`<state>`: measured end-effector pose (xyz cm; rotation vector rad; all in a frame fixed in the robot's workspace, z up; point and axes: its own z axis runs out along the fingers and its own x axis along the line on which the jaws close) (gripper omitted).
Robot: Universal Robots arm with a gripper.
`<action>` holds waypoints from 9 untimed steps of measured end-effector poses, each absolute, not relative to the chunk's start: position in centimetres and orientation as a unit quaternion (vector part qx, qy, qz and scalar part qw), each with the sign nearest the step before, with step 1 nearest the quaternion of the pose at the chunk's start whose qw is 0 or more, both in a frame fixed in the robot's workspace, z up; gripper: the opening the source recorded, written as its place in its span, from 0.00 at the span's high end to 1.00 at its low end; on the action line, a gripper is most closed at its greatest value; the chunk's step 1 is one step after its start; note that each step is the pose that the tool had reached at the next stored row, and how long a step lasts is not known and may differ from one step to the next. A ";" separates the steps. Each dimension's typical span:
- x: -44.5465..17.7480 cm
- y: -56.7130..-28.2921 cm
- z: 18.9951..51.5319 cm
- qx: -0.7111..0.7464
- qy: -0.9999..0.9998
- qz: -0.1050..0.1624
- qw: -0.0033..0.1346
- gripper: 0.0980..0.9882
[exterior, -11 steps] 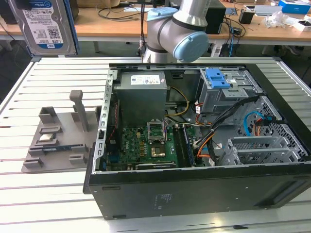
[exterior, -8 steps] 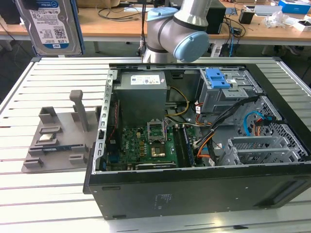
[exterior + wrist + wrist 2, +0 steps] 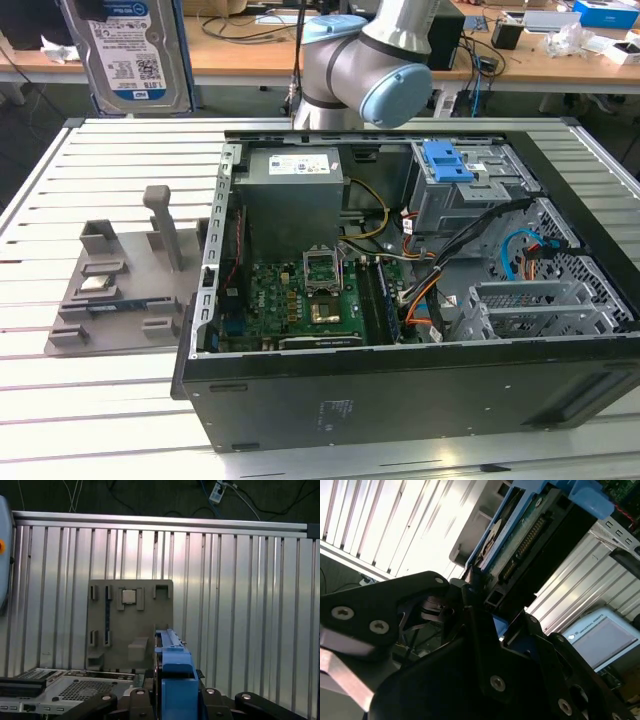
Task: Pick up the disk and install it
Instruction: 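Pick up the disk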
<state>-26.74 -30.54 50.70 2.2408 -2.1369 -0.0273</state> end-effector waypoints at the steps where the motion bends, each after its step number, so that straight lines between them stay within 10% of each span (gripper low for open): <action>1: -26.4 -30.5 50.7 0.723 -0.690 -0.009 0.023 0.70; 9: -23.4 -30.5 50.7 0.723 -0.690 -0.009 0.023 0.70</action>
